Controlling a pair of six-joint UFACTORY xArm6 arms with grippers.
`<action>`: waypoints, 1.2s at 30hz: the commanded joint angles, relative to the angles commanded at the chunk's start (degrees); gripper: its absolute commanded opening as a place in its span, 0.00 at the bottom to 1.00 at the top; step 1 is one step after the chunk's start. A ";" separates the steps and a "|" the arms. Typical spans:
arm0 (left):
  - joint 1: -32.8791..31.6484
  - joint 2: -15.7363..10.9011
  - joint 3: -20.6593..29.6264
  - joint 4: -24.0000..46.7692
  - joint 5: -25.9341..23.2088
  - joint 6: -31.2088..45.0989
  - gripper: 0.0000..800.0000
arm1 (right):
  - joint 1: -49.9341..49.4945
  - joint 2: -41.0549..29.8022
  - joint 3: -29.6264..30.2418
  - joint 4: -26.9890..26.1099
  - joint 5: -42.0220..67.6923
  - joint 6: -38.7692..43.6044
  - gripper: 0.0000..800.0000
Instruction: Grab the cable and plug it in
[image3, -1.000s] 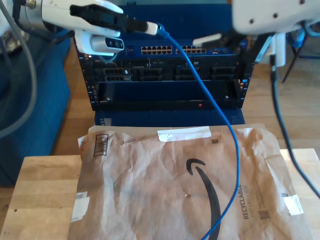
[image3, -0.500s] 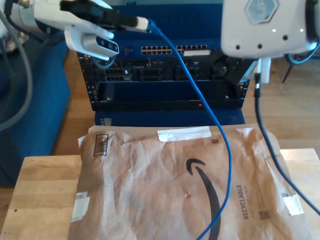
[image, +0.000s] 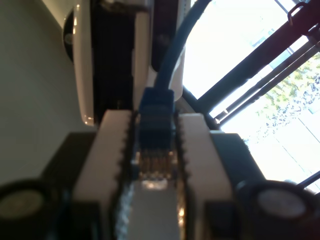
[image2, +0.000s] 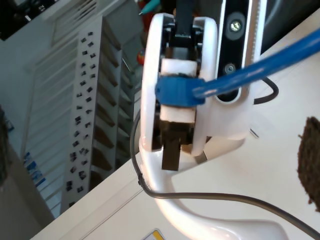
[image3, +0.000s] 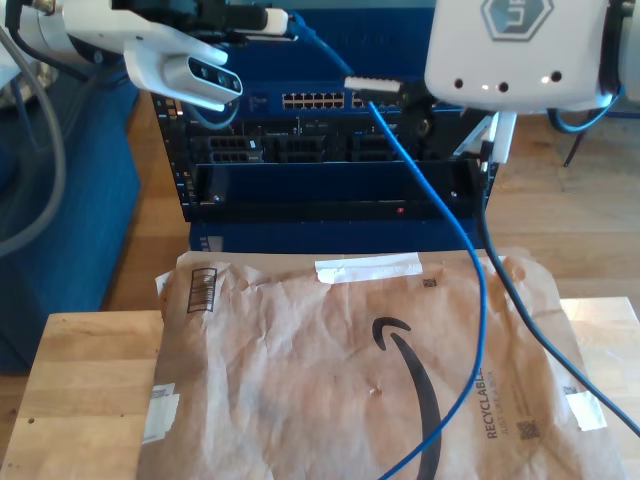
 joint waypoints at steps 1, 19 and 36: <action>-0.09 0.00 0.00 0.00 0.00 -0.53 0.01 | 0.09 0.09 0.00 0.00 -0.09 -0.18 0.99; -0.09 -0.09 0.18 -1.23 0.18 -2.99 0.01 | 3.78 2.73 -0.18 0.35 -3.52 -0.18 0.69; -0.26 -0.18 -0.26 -1.23 0.88 -2.90 0.02 | 4.92 4.13 -0.18 2.02 -6.15 0.18 0.45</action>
